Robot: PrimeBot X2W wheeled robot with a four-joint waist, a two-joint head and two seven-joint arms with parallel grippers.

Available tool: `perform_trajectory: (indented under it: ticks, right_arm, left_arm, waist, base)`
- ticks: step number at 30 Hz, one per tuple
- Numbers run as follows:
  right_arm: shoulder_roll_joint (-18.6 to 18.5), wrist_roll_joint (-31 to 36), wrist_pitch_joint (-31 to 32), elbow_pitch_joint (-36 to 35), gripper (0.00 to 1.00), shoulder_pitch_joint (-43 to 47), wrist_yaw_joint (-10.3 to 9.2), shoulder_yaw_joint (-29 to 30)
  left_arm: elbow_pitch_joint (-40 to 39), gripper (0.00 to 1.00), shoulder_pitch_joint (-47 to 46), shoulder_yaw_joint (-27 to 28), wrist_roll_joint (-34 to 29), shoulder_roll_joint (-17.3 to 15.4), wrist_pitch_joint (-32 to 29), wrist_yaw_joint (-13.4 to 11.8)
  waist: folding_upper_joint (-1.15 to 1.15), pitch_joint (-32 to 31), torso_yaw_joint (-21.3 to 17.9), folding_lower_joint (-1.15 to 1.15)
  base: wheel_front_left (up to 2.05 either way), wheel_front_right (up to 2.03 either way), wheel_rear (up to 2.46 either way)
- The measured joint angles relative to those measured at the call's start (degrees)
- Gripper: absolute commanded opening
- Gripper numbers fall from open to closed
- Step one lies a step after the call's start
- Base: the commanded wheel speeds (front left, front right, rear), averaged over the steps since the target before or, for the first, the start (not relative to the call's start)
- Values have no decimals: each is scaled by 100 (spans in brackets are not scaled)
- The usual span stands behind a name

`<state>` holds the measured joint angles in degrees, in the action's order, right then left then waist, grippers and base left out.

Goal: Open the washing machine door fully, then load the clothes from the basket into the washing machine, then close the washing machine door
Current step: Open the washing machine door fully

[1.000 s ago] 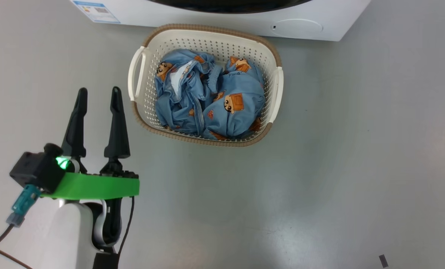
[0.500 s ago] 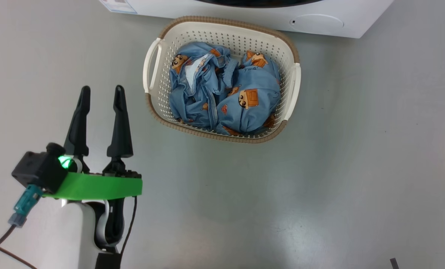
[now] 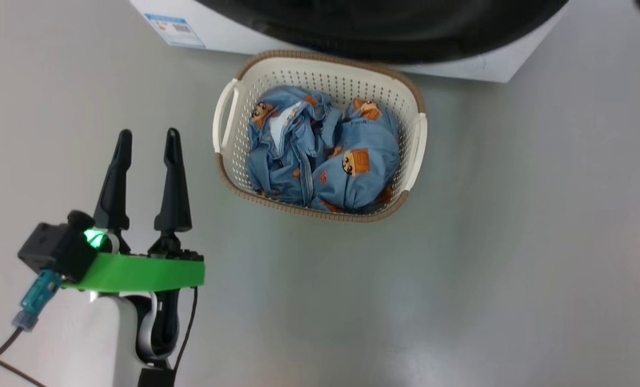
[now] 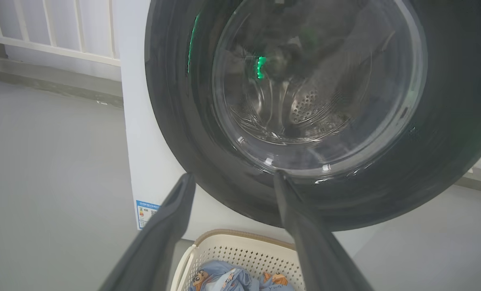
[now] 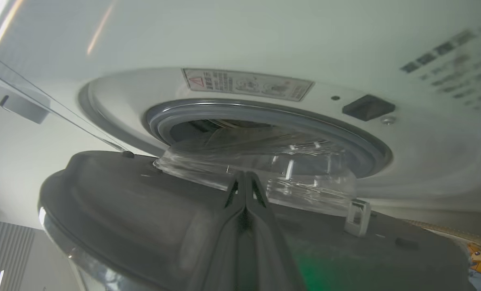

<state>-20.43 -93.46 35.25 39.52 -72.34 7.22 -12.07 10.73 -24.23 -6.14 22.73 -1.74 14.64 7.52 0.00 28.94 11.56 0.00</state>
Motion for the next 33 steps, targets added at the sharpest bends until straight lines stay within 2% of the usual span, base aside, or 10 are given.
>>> perform_trajectory:
  ticks: [18, 33]
  right_arm:
    - [437, -297, 708, -400, 0, 2037, 0, -86]
    - [782, -387, 1110, -801, 0, 3262, 0, -77]
  left_arm:
    - [187, 100, 671, 130, 4, -3, 0, 0]
    - [394, 100, 1165, 191, -43, -10, 0, 0]
  waist:
    - [0, -1121, -17, 0]
    - [0, -1905, 379, 0]
  base:
    - [0, 0, 0]
    - [0, 0, 0]
